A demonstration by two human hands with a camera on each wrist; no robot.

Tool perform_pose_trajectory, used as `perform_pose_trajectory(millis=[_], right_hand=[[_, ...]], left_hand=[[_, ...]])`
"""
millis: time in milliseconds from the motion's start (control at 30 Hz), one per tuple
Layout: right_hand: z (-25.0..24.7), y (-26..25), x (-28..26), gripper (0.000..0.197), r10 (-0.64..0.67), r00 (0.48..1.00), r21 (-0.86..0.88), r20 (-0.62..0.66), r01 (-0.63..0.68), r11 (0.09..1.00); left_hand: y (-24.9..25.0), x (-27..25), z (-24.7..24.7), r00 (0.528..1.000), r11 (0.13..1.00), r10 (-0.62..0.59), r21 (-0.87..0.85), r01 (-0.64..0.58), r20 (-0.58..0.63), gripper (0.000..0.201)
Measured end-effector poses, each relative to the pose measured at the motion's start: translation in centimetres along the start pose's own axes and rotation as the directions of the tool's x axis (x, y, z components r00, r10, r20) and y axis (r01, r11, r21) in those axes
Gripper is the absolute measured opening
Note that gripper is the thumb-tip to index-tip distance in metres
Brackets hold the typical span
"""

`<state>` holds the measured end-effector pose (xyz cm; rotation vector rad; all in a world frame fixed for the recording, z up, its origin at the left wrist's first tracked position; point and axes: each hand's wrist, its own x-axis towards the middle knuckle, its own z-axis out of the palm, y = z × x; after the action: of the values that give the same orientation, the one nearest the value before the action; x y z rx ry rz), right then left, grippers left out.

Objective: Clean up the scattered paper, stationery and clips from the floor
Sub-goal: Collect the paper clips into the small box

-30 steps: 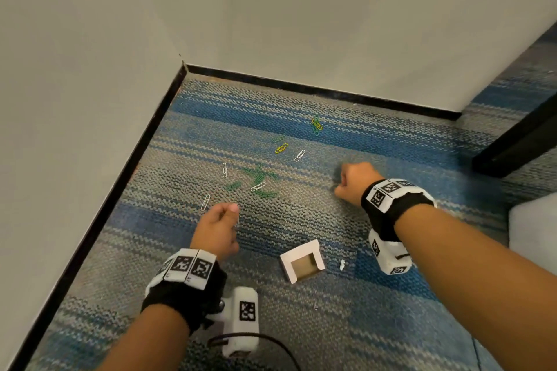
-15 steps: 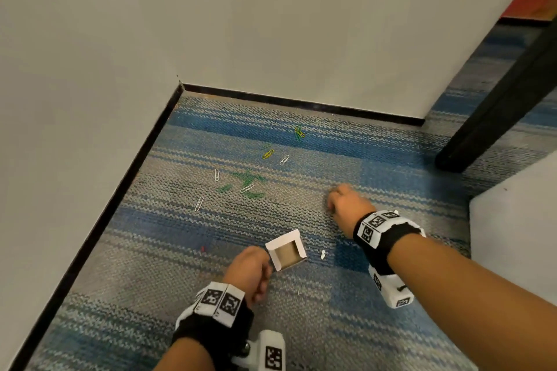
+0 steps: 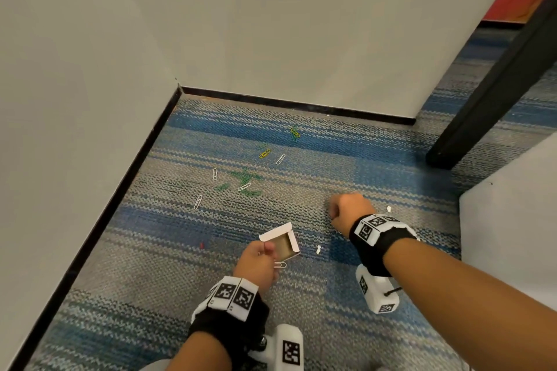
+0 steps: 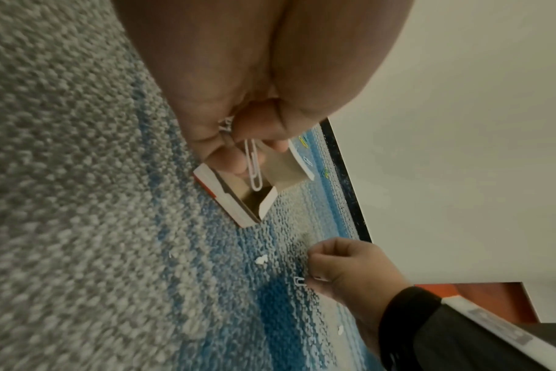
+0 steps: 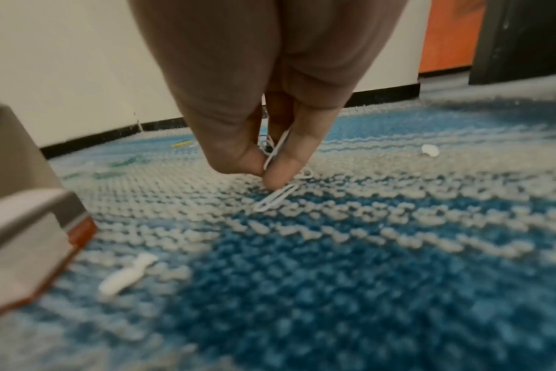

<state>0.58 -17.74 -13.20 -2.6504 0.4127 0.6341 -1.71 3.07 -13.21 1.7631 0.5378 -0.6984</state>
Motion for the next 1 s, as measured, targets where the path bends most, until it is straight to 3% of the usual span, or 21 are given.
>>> perform_pose_trajectory(millis=[100, 167, 233, 300, 400, 633, 733, 900, 933, 1000], right_hand=[[0.4, -1.0, -1.2, 0.023, 0.058, 0.998, 0.226, -0.028, -0.05, 0.973], [0.9, -2.2, -2.2, 0.027, 0.049, 0.999, 0.43, -0.005, -0.042, 0.902], [1.4, -3.8, -3.2, 0.027, 0.036, 0.988, 0.675, 0.147, -0.127, 0.727], [1.6, -5.4, -4.0, 0.023, 0.006, 0.946, 0.808, 0.324, -0.28, 0.519], [1.3, -6.7, -4.0, 0.024, -0.027, 0.899, 0.858, 0.437, -0.407, 0.312], [0.8, -7.8, -3.7, 0.03, -0.043, 0.853, 0.853, 0.52, -0.517, 0.069], [0.6, -8.1, -3.8, 0.043, -0.053, 0.857, 0.858, 0.513, -0.508, 0.079], [-0.2, -7.6, -3.7, 0.023, 0.036, 0.902, 0.867, 0.43, -0.424, 0.261], [-0.1, -7.3, -3.7, 0.025, 0.065, 0.914, 0.858, 0.4, -0.399, 0.323], [0.6, -6.5, -3.6, 0.028, 0.111, 0.958, 0.776, 0.263, -0.278, 0.566]], left_hand=[[-0.1, -0.4, 0.3, 0.999, 0.984, -0.01, -0.177, 0.003, -0.039, 0.038], [0.1, -0.4, 0.7, 0.997, 0.962, -0.019, -0.274, -0.003, -0.077, 0.039], [0.1, -0.3, 1.1, 0.992, 0.946, -0.019, -0.324, -0.024, -0.128, 0.039], [0.2, -0.5, 1.4, 0.987, 0.932, -0.019, -0.359, -0.04, -0.16, 0.036], [0.8, -1.3, 1.5, 0.995, 0.887, -0.004, -0.459, -0.042, -0.099, 0.033], [0.4, -1.5, 1.7, 0.998, 0.863, 0.045, -0.501, -0.06, -0.041, 0.056], [0.3, -1.4, 1.9, 0.998, 0.862, 0.055, -0.504, -0.055, -0.014, 0.062], [0.3, -1.7, 1.8, 0.995, 0.799, 0.093, -0.593, -0.1, -0.044, 0.066], [0.2, -1.7, 1.7, 0.993, 0.799, 0.105, -0.59, -0.117, -0.055, 0.065], [-0.1, -1.5, 1.5, 0.99, 0.802, 0.123, -0.58, -0.142, -0.071, 0.061]])
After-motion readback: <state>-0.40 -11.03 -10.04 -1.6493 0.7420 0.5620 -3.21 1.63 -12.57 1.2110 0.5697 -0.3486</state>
